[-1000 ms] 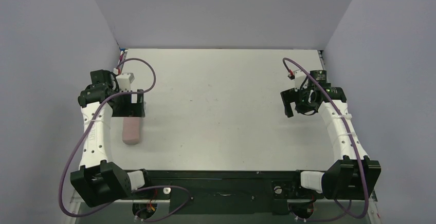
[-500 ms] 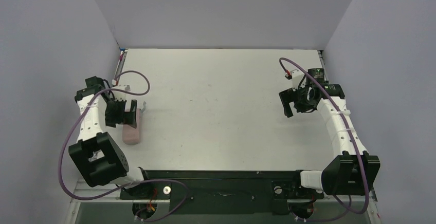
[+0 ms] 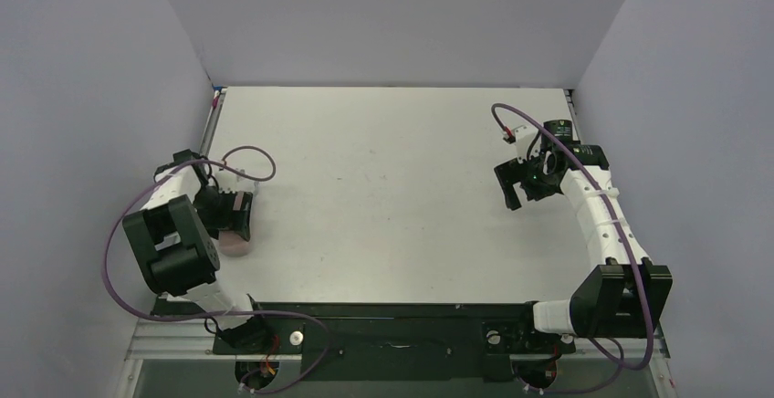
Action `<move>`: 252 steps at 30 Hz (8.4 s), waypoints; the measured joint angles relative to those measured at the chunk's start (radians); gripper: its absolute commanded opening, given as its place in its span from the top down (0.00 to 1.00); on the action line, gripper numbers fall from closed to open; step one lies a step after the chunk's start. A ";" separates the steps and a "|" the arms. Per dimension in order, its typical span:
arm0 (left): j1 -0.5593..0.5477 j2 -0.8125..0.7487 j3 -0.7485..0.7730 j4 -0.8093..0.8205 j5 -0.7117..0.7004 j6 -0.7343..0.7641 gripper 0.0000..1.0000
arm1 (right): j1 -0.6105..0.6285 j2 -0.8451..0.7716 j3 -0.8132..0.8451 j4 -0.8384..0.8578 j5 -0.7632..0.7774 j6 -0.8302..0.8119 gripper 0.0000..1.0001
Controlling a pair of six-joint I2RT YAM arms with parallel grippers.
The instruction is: Open the umbrella
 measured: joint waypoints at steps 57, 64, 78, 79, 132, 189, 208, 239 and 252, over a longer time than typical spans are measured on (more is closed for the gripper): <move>-0.926 -0.334 -0.043 0.416 -0.006 -0.302 0.07 | 0.172 0.594 0.536 -0.074 -0.378 0.104 0.29; -0.880 -0.204 -0.145 0.515 0.191 -0.567 0.27 | 0.269 0.609 0.350 -0.028 -0.496 0.143 0.41; -0.884 0.125 -0.035 0.801 0.363 -0.803 0.45 | 0.402 0.553 0.054 0.219 -0.591 0.296 0.40; -0.887 0.149 -0.019 0.816 0.372 -0.815 0.46 | 0.417 0.547 0.049 0.235 -0.592 0.305 0.39; -1.169 -0.442 -0.478 1.034 0.241 -0.544 0.50 | 0.388 0.524 -0.132 0.768 -0.523 0.940 0.43; -1.049 0.081 -0.392 1.370 0.253 -0.076 1.00 | 0.346 0.600 -0.064 0.686 -0.639 0.908 1.00; -1.223 0.018 -0.455 1.408 0.063 -0.303 1.00 | 0.320 0.569 -0.181 0.860 -0.660 1.091 1.00; -0.938 0.208 -0.169 1.157 0.454 -0.336 1.00 | 0.201 0.345 0.163 0.121 -0.507 -0.797 0.15; -0.898 0.247 -0.106 1.077 0.507 -0.245 1.00 | 0.322 0.560 0.234 0.132 -0.528 -1.336 0.11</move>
